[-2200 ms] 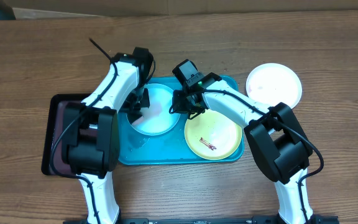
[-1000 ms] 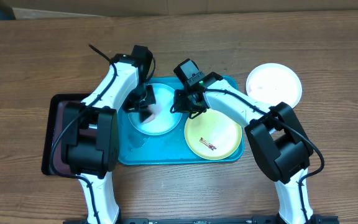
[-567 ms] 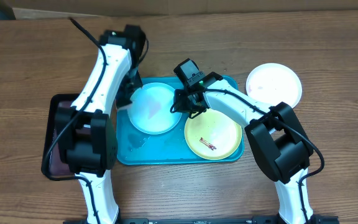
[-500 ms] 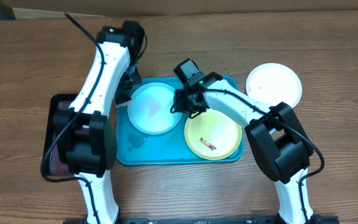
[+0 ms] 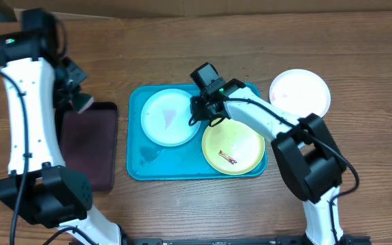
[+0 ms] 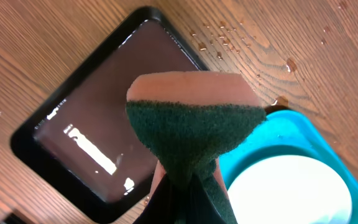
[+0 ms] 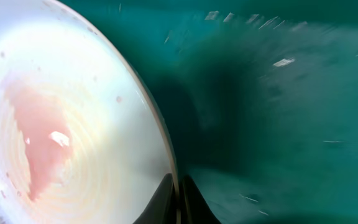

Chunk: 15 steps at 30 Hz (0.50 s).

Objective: Clean dirty plates on tray and stack at the side
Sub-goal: 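Lift the left gripper with the sponge back over the dark tray, then lift the light-blue plate off the teal tray with the right gripper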

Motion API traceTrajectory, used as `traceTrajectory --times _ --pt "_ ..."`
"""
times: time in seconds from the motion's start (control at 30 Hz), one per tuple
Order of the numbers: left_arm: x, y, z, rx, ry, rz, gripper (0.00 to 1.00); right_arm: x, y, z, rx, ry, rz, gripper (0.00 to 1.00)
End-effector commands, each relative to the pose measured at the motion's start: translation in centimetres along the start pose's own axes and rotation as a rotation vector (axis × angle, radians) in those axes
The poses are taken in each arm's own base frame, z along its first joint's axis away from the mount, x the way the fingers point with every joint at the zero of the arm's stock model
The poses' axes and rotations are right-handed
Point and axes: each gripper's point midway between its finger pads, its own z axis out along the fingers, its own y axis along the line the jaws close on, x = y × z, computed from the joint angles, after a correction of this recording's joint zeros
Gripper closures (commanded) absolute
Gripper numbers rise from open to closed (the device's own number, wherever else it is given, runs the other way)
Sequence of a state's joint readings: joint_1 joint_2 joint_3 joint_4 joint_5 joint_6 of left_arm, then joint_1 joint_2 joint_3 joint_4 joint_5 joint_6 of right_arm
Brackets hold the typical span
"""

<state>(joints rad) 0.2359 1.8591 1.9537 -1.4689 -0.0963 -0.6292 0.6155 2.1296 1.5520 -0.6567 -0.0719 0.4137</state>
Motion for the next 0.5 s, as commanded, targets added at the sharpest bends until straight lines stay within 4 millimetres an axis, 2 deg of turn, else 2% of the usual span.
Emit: traceTrajectory --times 0.0,0.07,0.1,0.17,0.23,0.37,0.47 --pt "0.3 0.3 0.8 0.089 0.088 -0.031 0.96 -3.7 0.9 -7.0 0.112 -0.227 -0.176 0.96" --pt "0.3 0.9 1.5 0.089 0.109 -0.05 0.96 -4.5 1.2 -9.5 0.207 -0.308 -0.28 0.96" --pt "0.5 1.1 2.0 0.094 0.126 -0.051 0.96 -5.1 1.3 -11.7 0.306 -0.382 -0.335 0.96" --pt "0.8 1.2 2.8 0.094 0.143 -0.051 0.96 -5.8 1.4 -14.5 0.447 -0.477 -0.391 0.96" --pt "1.1 1.3 3.6 0.087 0.153 -0.051 0.96 -6.0 1.8 -16.8 0.577 -0.549 -0.454 0.96" --pt "1.6 1.4 5.0 0.079 0.171 -0.053 0.96 -5.8 3.0 -20.2 0.825 -0.623 -0.609 0.96" --pt "1.9 1.3 5.8 0.086 0.179 -0.053 0.96 -5.4 4.1 -21.7 0.927 -0.653 -0.668 0.96"
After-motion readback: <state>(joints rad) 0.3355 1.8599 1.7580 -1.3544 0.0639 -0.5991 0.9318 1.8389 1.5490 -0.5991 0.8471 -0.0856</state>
